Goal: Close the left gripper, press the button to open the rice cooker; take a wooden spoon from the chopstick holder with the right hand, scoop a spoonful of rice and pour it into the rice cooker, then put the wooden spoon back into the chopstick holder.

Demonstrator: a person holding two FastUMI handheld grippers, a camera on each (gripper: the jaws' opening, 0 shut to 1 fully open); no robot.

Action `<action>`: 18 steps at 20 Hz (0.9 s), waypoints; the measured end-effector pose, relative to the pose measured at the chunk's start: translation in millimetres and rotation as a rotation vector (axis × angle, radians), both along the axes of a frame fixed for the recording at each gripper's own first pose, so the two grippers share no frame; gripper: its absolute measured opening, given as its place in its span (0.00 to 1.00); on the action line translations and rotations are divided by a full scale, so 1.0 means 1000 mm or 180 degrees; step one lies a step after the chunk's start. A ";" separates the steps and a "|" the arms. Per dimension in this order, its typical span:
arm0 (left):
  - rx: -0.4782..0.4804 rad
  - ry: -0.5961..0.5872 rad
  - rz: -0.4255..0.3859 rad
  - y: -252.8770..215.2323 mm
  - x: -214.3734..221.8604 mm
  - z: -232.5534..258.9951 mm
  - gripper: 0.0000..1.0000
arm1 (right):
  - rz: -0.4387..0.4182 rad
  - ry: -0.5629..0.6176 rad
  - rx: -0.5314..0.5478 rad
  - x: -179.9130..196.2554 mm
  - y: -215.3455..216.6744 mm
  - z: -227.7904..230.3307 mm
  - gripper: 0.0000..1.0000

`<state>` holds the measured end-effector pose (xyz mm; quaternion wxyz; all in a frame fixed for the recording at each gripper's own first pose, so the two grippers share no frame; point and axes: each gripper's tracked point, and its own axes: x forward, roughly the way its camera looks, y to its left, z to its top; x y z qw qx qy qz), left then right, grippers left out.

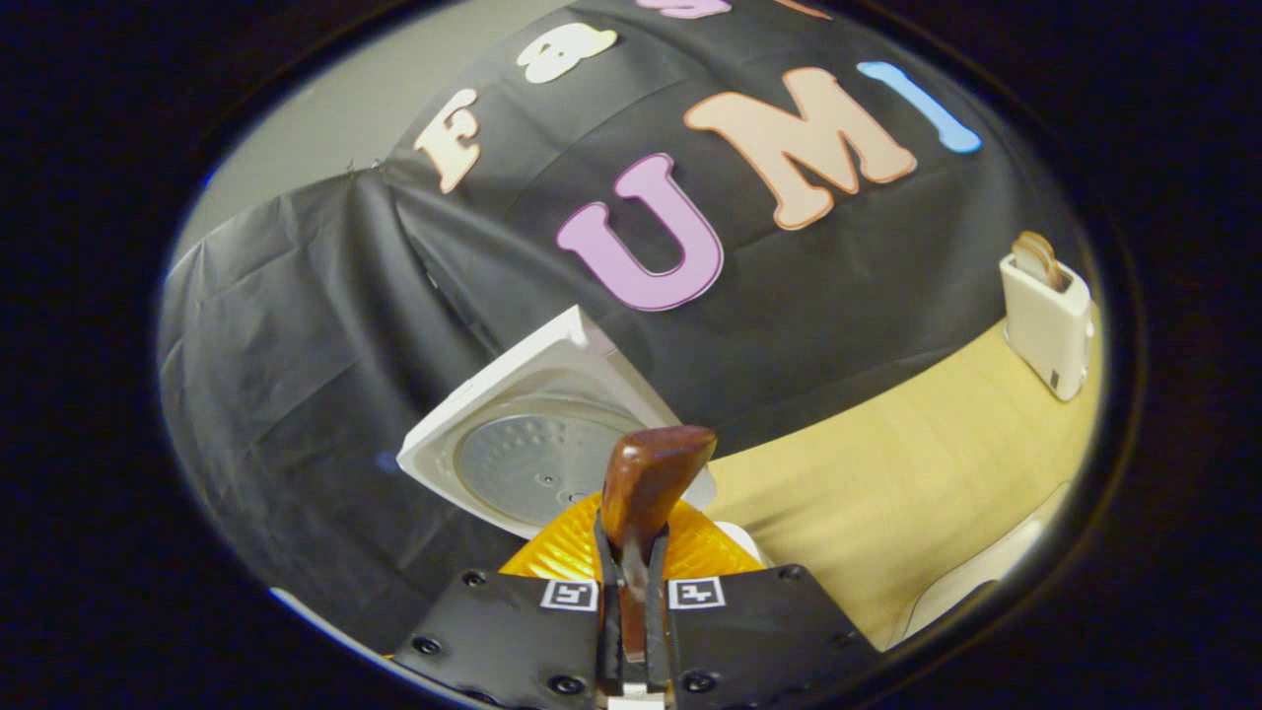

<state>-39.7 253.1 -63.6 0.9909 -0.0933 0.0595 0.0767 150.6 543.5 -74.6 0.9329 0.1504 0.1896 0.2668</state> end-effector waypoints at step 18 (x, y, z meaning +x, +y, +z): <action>0.0011 0.0025 0.0446 0.045 -0.030 -0.012 0.93 | 0.0750 -0.2167 -0.2272 -0.057 0.069 0.007 0.10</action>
